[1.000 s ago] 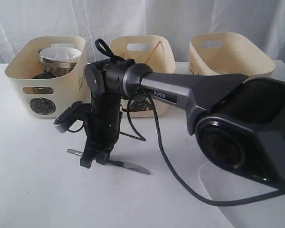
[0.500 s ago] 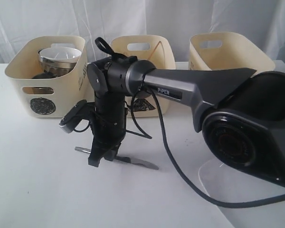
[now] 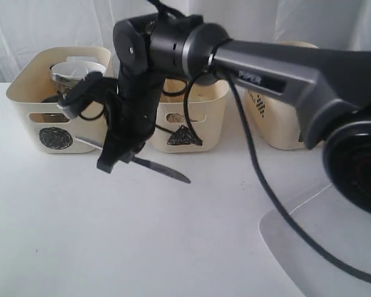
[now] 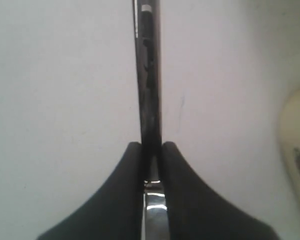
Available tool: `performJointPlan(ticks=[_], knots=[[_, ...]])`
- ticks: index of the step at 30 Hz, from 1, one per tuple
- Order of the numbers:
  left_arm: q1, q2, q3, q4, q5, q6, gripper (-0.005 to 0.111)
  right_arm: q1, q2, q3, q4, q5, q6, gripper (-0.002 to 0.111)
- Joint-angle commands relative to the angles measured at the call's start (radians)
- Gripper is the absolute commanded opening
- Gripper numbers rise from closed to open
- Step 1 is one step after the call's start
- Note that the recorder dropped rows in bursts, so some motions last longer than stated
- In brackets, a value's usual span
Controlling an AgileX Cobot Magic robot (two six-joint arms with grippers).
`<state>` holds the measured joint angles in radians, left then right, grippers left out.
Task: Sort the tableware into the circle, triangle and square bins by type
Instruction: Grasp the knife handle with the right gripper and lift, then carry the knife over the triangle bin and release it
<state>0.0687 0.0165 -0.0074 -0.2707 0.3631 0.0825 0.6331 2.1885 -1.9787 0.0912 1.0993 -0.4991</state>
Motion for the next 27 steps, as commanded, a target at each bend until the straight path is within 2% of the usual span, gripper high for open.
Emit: performJointPlan(ticks=[1, 5, 9, 13, 15, 19, 23, 27], knots=[[0.001, -0.005, 0.007, -0.01, 0.04, -0.005, 0.0, -0.03, -0.113, 0.002, -0.017, -0.047, 0.006, 0.0], [0.001, -0.005, 0.007, -0.01, 0.04, -0.005, 0.0, -0.092, -0.204, 0.002, -0.018, -0.055, 0.006, 0.0], [0.001, -0.005, 0.007, -0.01, 0.04, -0.005, 0.0, -0.261, -0.273, 0.002, -0.008, -0.106, 0.006, 0.0], [0.001, -0.005, 0.007, -0.01, 0.04, -0.005, 0.0, -0.433, -0.264, 0.004, 0.145, -0.119, -0.044, 0.0], [0.001, -0.005, 0.007, -0.01, 0.04, -0.005, 0.0, -0.492, -0.24, 0.004, 0.329, -0.214, -0.132, 0.0], [0.001, -0.005, 0.007, -0.01, 0.04, -0.005, 0.0, -0.505, -0.155, 0.004, 0.482, -0.438, -0.16, 0.0], [0.001, -0.005, 0.007, -0.01, 0.04, -0.005, 0.0, -0.501, -0.042, 0.004, 0.639, -0.554, -0.182, 0.0], [0.001, -0.005, 0.007, -0.01, 0.04, -0.005, 0.0, -0.501, 0.002, 0.004, 0.683, -0.61, -0.192, 0.0]])
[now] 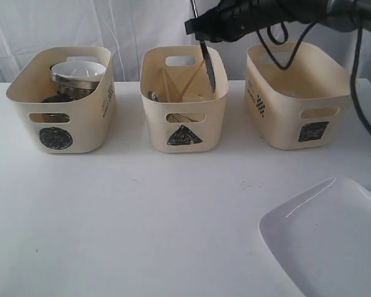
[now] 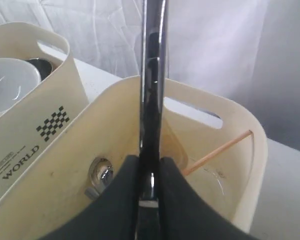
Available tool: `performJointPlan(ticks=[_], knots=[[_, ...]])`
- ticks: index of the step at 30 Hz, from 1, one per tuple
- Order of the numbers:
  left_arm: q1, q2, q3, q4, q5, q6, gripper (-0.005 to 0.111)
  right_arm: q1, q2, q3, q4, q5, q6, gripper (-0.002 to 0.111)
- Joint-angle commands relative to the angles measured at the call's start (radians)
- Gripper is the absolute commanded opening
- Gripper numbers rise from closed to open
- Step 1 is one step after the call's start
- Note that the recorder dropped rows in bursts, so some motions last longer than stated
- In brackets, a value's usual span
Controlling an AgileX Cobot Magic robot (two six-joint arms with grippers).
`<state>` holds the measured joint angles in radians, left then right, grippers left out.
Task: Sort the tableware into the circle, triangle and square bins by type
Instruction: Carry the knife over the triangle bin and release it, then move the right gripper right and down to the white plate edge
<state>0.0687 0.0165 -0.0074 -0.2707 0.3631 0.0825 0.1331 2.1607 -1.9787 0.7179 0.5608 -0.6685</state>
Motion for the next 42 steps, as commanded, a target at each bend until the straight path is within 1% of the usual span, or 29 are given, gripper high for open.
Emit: performJointPlan(ticks=[1, 3, 9, 11, 14, 18, 22, 23, 24, 25, 26, 27, 28, 30, 33, 36, 39, 42], knots=[[0.001, -0.005, 0.007, -0.01, 0.04, -0.005, 0.0, -0.001, 0.035, 0.004, 0.056, -0.061, -0.04, 0.0], [0.001, -0.005, 0.007, -0.01, 0.04, -0.005, 0.0, -0.001, 0.035, 0.002, 0.056, -0.032, -0.093, 0.003], [0.001, -0.005, 0.007, -0.01, 0.04, -0.005, 0.0, -0.001, 0.035, 0.0, 0.056, -0.011, -0.122, 0.025], [0.001, -0.005, 0.007, -0.01, 0.04, -0.005, 0.0, -0.001, 0.035, 0.0, 0.056, -0.007, -0.118, 0.028], [0.001, -0.005, 0.007, -0.01, 0.04, -0.005, 0.0, -0.001, 0.032, 0.0, 0.056, 0.028, -0.07, 0.028], [0.001, -0.005, 0.007, -0.01, 0.04, -0.005, 0.0, -0.004, 0.001, 0.0, 0.056, 0.109, 0.075, 0.027], [0.001, -0.005, 0.007, -0.01, 0.04, -0.005, 0.0, -0.006, -0.055, 0.0, 0.022, 0.2, 0.089, 0.027], [0.001, -0.005, 0.007, -0.01, 0.04, -0.005, 0.0, -0.006, -0.074, 0.0, -0.011, 0.233, 0.089, 0.024], [0.001, -0.005, 0.007, -0.01, 0.04, -0.005, 0.0, -0.006, -0.093, 0.0, -0.049, 0.277, 0.097, 0.019], [0.001, -0.005, 0.007, -0.01, 0.04, -0.005, 0.0, -0.006, -0.107, 0.0, -0.087, 0.321, 0.115, 0.013], [0.001, -0.005, 0.007, -0.01, 0.04, -0.005, 0.0, -0.006, -0.124, 0.0, -0.123, 0.385, 0.144, 0.005], [0.001, -0.005, 0.007, -0.01, 0.04, -0.005, 0.0, -0.006, -0.139, 0.003, -0.154, 0.451, 0.175, 0.0], [0.001, -0.005, 0.007, -0.01, 0.04, -0.005, 0.0, -0.006, -0.157, 0.016, -0.172, 0.499, 0.192, 0.0], [0.001, -0.005, 0.007, -0.01, 0.04, -0.005, 0.0, -0.006, -0.203, 0.068, -0.188, 0.565, 0.199, 0.0], [0.001, -0.005, 0.007, -0.01, 0.04, -0.005, 0.0, -0.007, -0.303, 0.188, -0.239, 0.551, 0.205, 0.0], [0.001, -0.005, 0.007, -0.01, 0.04, -0.005, 0.0, -0.017, -0.426, 0.321, -0.319, 0.549, 0.281, 0.0], [0.001, -0.005, 0.007, -0.01, 0.04, -0.005, 0.0, -0.03, -0.57, 0.468, -0.473, 0.566, 0.369, 0.0], [0.001, -0.005, 0.007, -0.01, 0.04, -0.005, 0.0, -0.05, -0.71, 0.601, -0.7, 0.555, 0.511, 0.0]])
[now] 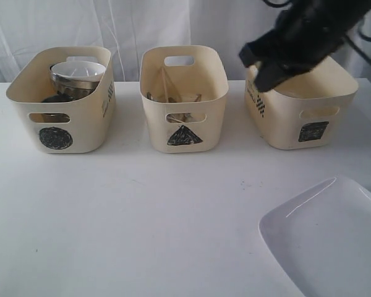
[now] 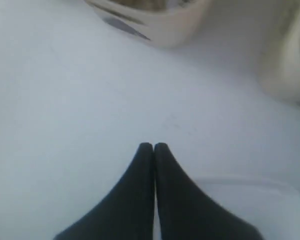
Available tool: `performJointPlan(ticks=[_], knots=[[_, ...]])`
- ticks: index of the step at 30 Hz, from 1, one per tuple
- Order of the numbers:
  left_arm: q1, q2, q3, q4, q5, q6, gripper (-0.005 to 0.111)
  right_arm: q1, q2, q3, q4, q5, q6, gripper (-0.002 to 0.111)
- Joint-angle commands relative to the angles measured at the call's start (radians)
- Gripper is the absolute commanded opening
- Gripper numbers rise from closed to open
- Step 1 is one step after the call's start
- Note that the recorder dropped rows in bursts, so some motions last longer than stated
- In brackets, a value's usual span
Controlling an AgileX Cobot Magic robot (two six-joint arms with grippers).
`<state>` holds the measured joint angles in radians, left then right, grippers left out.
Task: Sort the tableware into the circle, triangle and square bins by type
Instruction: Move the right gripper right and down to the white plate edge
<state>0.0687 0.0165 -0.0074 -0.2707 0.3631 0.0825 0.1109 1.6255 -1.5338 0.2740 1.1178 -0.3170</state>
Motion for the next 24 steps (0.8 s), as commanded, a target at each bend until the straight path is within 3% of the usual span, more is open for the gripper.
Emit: performJointPlan(ticks=[1, 4, 9, 12, 18, 21, 24], knots=[[0.001, -0.005, 0.007, -0.01, 0.04, -0.005, 0.0, -0.042, -0.223, 0.201, -0.337, -0.005, 0.217, 0.0], [0.001, -0.005, 0.007, -0.01, 0.04, -0.005, 0.0, -0.114, -0.351, 0.33, -0.478, -0.065, 0.303, 0.0], [0.001, -0.005, 0.007, -0.01, 0.04, -0.005, 0.0, -0.326, -0.482, 0.57, -0.473, -0.155, 0.317, 0.0], [0.001, -0.005, 0.007, -0.01, 0.04, -0.005, 0.0, -0.46, -0.507, 0.72, -0.293, -0.207, 0.189, 0.0], [0.001, -0.005, 0.007, -0.01, 0.04, -0.005, 0.0, -0.696, -0.397, 0.884, 0.33, -0.24, -0.292, 0.0], [0.001, -0.005, 0.007, -0.01, 0.04, -0.005, 0.0, -0.741, -0.277, 0.839, 0.506, -0.11, -0.498, 0.0], [0.001, -0.005, 0.007, -0.01, 0.04, -0.005, 0.0, -0.741, -0.181, 0.783, 0.522, -0.078, -0.525, 0.0]])
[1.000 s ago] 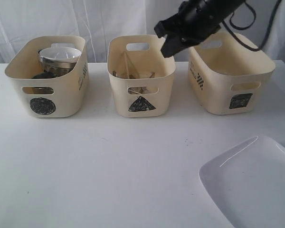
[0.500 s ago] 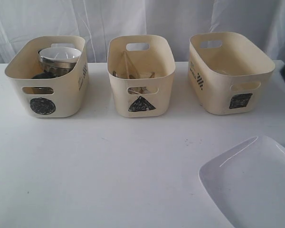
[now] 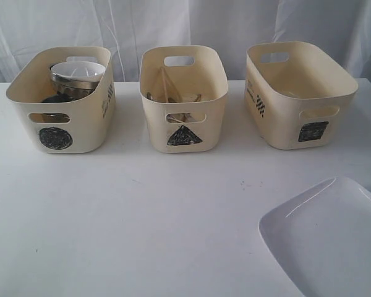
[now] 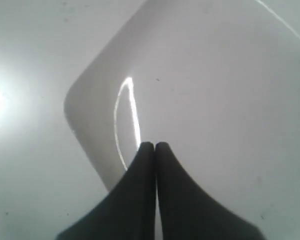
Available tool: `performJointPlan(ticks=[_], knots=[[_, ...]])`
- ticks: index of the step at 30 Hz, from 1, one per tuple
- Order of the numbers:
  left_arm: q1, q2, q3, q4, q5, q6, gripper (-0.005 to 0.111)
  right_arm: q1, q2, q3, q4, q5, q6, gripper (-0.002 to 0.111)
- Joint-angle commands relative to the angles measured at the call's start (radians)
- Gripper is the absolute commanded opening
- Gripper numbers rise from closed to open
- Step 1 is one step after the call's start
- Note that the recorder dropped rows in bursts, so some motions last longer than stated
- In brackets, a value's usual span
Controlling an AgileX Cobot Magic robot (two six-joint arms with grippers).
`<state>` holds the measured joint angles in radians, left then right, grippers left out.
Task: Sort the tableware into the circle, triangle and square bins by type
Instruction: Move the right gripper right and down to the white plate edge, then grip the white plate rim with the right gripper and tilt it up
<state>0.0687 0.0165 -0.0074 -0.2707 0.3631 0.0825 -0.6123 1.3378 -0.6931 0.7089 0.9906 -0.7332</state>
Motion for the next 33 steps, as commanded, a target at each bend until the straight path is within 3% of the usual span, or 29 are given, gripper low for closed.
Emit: performJointPlan(ticks=[1, 7, 12, 15, 19, 22, 26, 30, 33], knots=[[0.001, -0.005, 0.007, -0.01, 0.04, -0.005, 0.0, -0.018, 0.13, -0.071, 0.096, 0.038, -0.109, 0.0], [0.001, -0.005, 0.007, -0.01, 0.04, -0.005, 0.0, -0.018, 0.189, -0.09, 0.127, -0.015, -0.109, 0.003], [0.001, -0.005, 0.007, -0.01, 0.04, -0.005, 0.0, -0.016, 0.191, -0.083, 0.142, 0.047, -0.064, 0.022], [0.001, -0.005, 0.007, -0.01, 0.04, -0.005, 0.0, -0.016, 0.191, -0.083, 0.259, 0.026, -0.038, 0.032], [0.001, -0.005, 0.007, -0.01, 0.04, -0.005, 0.0, -0.016, 0.191, -0.083, 0.479, -0.006, -0.042, 0.032], [0.001, -0.005, 0.007, -0.01, 0.04, -0.005, 0.0, -0.018, 0.187, -0.085, 0.522, -0.091, -0.04, 0.032], [0.001, -0.005, 0.007, -0.01, 0.04, -0.005, 0.0, -0.11, 0.172, -0.087, 0.208, -0.273, 0.181, 0.032], [0.001, -0.005, 0.007, -0.01, 0.04, -0.005, 0.0, -0.209, 0.153, -0.087, -0.471, -0.1, 0.637, 0.032], [0.001, -0.005, 0.007, -0.01, 0.04, -0.005, 0.0, -0.215, 0.153, -0.087, -0.653, -0.045, 0.682, 0.032]])
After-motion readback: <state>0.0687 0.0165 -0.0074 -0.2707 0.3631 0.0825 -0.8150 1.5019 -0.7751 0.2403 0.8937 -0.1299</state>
